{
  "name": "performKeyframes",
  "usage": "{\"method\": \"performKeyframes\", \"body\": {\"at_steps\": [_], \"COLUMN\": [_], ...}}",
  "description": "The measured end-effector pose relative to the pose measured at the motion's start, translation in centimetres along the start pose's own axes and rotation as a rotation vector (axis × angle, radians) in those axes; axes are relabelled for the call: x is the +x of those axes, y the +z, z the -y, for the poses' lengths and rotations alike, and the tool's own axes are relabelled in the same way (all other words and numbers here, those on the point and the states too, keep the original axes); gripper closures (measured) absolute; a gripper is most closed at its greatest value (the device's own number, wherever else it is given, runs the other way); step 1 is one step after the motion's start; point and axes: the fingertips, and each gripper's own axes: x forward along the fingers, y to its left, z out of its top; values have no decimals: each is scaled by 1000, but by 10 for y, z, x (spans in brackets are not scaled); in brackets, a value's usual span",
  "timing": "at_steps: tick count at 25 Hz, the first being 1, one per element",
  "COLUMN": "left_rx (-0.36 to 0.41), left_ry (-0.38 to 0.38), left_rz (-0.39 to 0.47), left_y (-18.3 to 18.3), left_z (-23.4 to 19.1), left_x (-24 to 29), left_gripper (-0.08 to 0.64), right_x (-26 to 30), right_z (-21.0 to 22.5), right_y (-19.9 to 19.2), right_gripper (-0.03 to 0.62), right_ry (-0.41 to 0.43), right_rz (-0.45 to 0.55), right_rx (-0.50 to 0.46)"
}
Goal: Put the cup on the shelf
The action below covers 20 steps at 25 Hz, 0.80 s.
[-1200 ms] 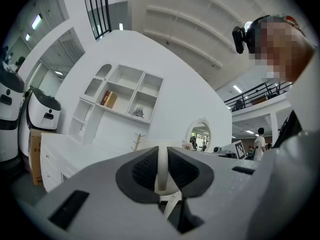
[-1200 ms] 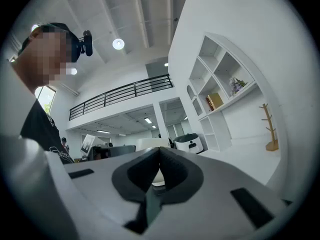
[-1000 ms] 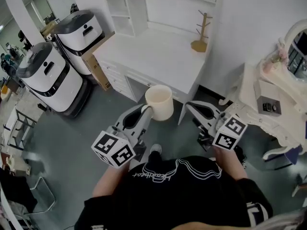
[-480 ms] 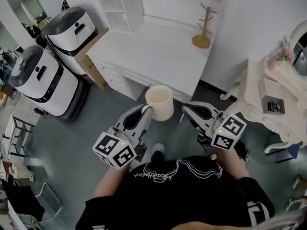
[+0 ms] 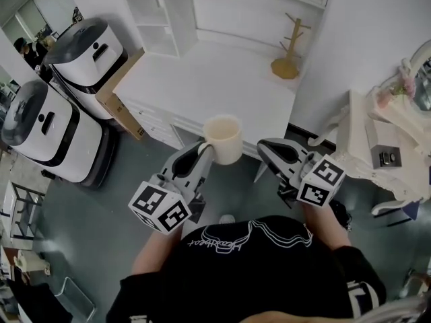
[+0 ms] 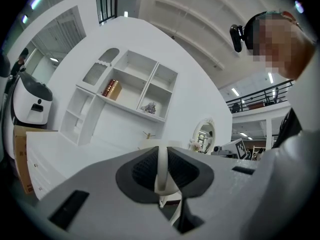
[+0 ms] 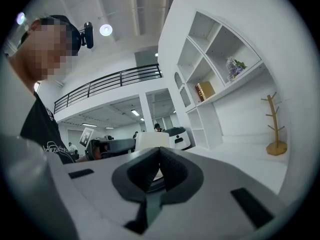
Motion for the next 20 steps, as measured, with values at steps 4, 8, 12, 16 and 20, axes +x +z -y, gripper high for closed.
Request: {"method": "performKeyframes", "body": {"at_steps": [4, 8, 12, 16, 20], "left_rx": [25, 44, 60, 68, 68], "left_ry": [-17, -31, -39, -37, -29], "left_rz": [16, 40, 51, 59, 61], "left_y": [21, 34, 45, 54, 59], "left_z": [-29, -50, -64, -77, -90], "left_x": [8, 13, 25, 42, 63], "left_gripper": [511, 512, 512, 511, 512], "right_x": [28, 44, 53, 64, 77], "right_z": [12, 21, 29, 44, 69], "right_y": [10, 16, 22, 28, 35], "right_gripper": [586, 586, 586, 586, 586], "right_ry": [-24, -47, -59, -56, -42], "right_rz": [15, 30, 32, 37, 39], "right_rx": [-11, -26, -37, -34, -27]}}
